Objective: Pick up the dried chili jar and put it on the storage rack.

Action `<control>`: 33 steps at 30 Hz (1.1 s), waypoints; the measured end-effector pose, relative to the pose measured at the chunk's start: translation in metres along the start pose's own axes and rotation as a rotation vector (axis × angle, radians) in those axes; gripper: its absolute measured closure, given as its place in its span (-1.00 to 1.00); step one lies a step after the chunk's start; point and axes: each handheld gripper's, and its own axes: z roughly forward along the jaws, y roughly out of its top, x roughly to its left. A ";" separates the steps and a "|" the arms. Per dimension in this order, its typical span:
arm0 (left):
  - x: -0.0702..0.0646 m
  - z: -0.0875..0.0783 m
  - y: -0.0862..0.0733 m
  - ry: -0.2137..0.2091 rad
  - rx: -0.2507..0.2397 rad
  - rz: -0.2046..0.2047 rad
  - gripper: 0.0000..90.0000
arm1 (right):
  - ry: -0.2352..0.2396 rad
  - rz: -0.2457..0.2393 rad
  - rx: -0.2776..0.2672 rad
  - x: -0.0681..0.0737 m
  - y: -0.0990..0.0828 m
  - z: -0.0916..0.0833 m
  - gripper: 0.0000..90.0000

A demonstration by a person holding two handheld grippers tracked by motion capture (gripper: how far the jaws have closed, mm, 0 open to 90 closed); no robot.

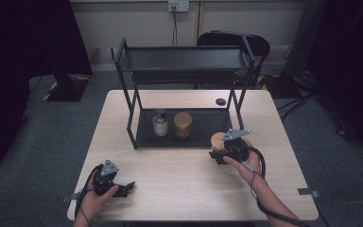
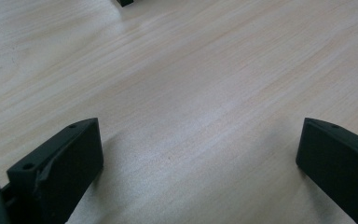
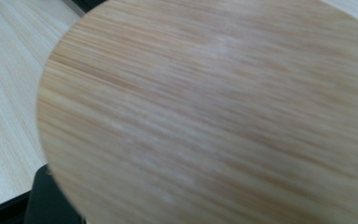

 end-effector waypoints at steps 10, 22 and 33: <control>0.001 0.001 0.001 -0.001 -0.002 -0.001 -1.00 | -0.006 -0.007 0.005 -0.002 0.007 0.005 -0.43; 0.000 0.000 0.000 0.001 -0.001 -0.002 -1.00 | -0.007 -0.011 0.011 -0.005 0.014 0.010 -0.43; 0.000 0.000 0.000 0.001 0.000 -0.001 -1.00 | -0.007 -0.010 0.012 -0.006 0.020 0.013 -0.43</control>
